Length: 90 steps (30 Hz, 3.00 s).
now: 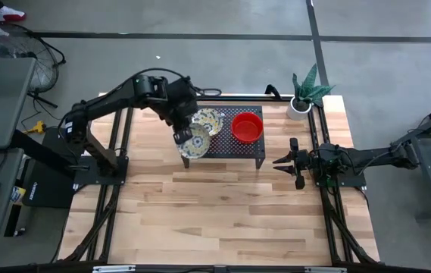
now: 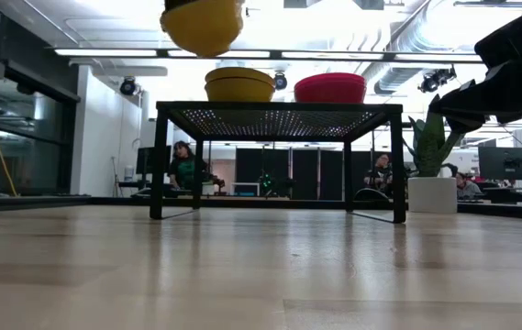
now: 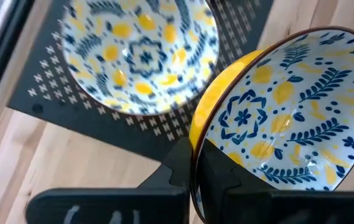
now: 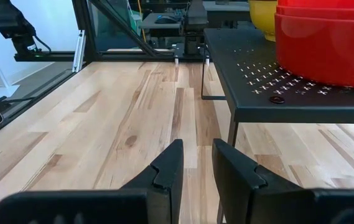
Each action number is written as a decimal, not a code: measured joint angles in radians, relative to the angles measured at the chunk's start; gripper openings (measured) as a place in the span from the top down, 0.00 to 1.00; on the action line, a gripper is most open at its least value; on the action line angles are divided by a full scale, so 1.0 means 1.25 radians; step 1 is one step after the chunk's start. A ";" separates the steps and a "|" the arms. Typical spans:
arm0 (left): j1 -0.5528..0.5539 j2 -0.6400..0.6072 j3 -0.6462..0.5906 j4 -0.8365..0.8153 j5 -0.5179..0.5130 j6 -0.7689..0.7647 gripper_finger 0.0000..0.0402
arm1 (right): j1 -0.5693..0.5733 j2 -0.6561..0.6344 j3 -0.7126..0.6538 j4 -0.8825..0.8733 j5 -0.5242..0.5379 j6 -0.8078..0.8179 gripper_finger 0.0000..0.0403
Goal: Pick & Place Mini bowls
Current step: Stack the yellow patterned bowl on the yellow patterned bowl on the shelf
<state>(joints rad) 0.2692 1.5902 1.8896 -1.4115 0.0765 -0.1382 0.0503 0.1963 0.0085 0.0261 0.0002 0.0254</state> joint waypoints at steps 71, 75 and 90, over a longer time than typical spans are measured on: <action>0.182 0.126 0.039 0.064 0.094 -0.203 0.91 | 0.000 0.000 0.000 0.000 0.000 0.000 0.82; 0.182 0.126 0.039 0.085 0.093 -0.185 0.88 | 0.000 0.000 0.000 0.000 0.000 0.000 0.82; 0.182 0.097 0.040 0.107 0.056 -0.159 0.64 | 0.000 0.000 0.000 0.000 0.000 0.000 0.82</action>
<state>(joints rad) 0.4973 1.7115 1.9391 -1.2779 0.1469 -0.3373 0.0502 0.1959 0.0082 0.0261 0.0002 0.0254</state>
